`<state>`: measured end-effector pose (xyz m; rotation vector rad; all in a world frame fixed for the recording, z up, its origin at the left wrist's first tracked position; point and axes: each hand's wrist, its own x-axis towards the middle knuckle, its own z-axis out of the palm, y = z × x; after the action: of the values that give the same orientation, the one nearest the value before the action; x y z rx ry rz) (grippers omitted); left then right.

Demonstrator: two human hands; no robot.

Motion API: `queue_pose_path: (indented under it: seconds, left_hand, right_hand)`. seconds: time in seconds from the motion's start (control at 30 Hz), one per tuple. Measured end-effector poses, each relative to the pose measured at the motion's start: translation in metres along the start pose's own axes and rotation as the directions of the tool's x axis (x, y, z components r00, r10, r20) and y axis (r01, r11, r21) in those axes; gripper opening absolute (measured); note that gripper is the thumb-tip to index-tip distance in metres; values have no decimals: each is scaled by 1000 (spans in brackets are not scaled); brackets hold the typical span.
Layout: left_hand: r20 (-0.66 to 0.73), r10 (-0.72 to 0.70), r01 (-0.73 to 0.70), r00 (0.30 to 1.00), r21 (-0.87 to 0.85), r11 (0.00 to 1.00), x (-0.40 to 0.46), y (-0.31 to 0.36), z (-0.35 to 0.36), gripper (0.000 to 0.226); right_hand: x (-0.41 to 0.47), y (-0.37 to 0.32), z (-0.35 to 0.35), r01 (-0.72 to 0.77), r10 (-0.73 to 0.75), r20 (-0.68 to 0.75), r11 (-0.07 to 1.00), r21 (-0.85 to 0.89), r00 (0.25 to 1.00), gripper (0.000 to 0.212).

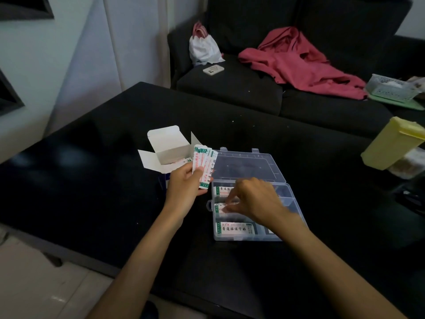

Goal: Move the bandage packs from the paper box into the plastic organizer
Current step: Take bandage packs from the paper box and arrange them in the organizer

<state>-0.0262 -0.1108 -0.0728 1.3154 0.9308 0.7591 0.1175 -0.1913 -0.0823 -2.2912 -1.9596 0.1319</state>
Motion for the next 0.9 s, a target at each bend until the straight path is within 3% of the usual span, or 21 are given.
queue_pose_path:
  seconds: [0.1, 0.2, 0.3, 0.37, 0.47, 0.6, 0.8, 0.83, 0.9]
  left_hand:
    - [2, -23, 23, 1000, -13, 1000, -1, 2, 0, 34]
    - [8, -20, 20, 1000, -17, 1000, -1, 3, 0, 34]
    - [11, -18, 18, 1000, -30, 999, -1, 4, 0, 31]
    - [9, -21, 21, 1000, -31, 999, -1, 5, 1, 29]
    - [16, -29, 29, 999, -16, 999, -2, 6, 3, 30]
    - [21, -26, 26, 999, 0, 1000, -3, 4, 2, 30]
    - [81, -9, 13, 997, -41, 999, -4, 4, 1, 24]
    - [111, -15, 19, 994, -42, 999, -5, 4, 0, 23]
    - [186, -46, 48, 981, -7, 999, -4, 3, -1, 23]
  right_hand:
    - [-2, 6, 2, -96, 98, 0, 976, 194, 995, 25]
    - [-5, 21, -7, -309, 332, 35, 828, 468, 943, 11]
    - [-10, 35, -13, -573, 533, 209, 755, 318, 820, 28]
    - [-11, 34, -10, -645, 600, 258, 750, 147, 757, 42]
    - [-10, 26, -2, -656, 625, 307, 755, -5, 718, 49]
    - [-9, 12, -7, -613, 583, 340, 790, -23, 738, 43]
    - [-9, 4, -10, -532, 563, 197, 825, -189, 803, 45]
    - [-9, 6, -12, -555, 574, 145, 818, -150, 806, 45]
    - [-9, 8, -22, -582, 579, 66, 800, 149, 813, 51]
